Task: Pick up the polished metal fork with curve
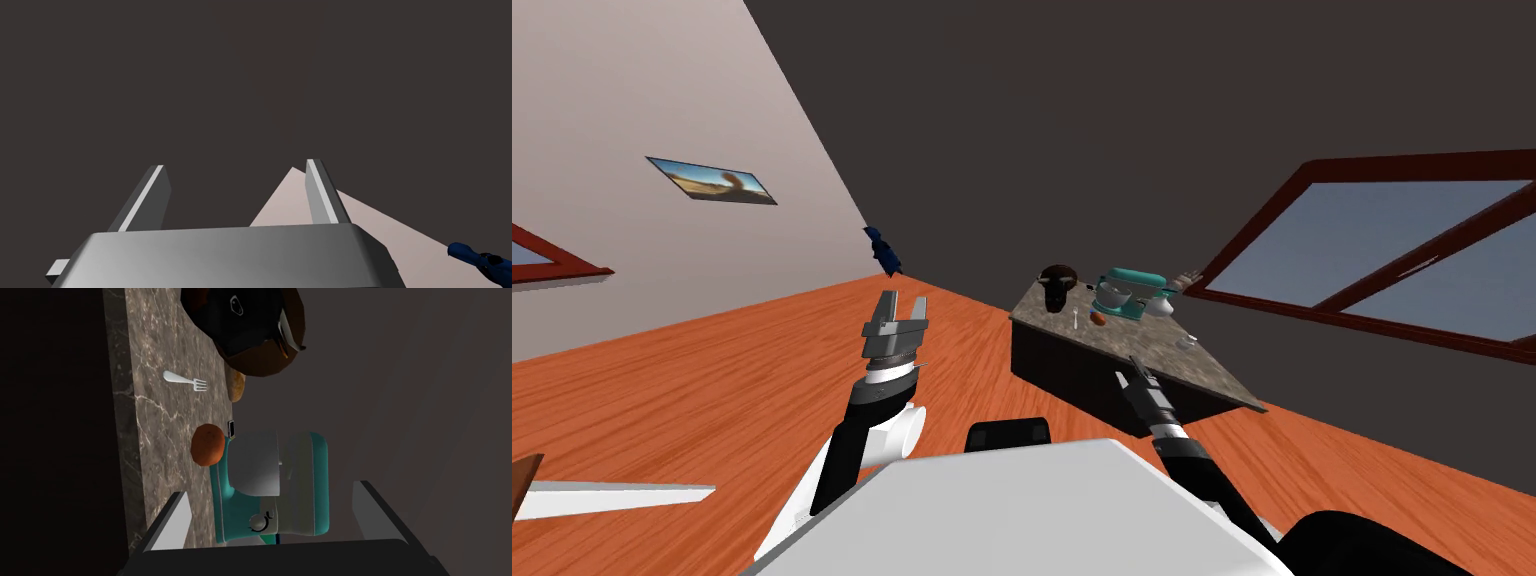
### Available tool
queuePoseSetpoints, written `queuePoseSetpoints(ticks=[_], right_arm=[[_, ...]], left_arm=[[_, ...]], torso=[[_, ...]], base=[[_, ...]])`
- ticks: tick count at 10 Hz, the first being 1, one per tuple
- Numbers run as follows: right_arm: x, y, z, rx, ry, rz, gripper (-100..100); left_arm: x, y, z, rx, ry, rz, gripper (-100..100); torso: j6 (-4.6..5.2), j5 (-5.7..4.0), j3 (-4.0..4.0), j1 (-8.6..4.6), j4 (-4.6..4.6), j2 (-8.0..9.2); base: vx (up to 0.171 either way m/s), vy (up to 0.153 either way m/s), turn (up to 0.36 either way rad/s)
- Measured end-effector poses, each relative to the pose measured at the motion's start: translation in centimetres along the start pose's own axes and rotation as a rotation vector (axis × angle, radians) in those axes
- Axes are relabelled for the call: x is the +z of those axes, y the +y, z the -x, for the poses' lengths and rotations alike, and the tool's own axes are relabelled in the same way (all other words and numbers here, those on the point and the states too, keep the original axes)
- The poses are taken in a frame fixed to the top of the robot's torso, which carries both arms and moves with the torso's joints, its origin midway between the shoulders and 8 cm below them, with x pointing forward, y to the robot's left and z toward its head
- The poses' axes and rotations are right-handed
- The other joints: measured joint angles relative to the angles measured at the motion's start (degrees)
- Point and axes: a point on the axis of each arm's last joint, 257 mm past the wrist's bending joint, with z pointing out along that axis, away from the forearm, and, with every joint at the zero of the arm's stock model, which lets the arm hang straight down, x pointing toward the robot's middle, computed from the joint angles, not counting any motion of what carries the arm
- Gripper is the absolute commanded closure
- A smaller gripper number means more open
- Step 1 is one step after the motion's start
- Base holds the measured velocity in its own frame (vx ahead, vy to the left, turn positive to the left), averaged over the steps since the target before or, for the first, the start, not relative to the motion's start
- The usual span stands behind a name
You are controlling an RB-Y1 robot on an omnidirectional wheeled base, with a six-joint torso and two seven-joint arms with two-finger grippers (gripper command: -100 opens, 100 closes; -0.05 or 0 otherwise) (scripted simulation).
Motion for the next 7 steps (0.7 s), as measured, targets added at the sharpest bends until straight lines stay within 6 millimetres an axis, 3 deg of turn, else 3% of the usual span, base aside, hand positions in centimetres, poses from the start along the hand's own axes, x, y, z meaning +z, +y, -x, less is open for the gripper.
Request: queuePoseSetpoints(ticks=[7], right_arm=[[-6.0, -6.6, 6.0, -0.041, -0.073, -0.302, -100]], left_arm=[[0.0, 0.0, 0.0, 0.000, 0.000, 0.000, 0]], torso=[[-0.03, -0.01, -0.14, -0.06, -0.05, -0.24]], base=[[-0.019, 0.022, 0.302]])
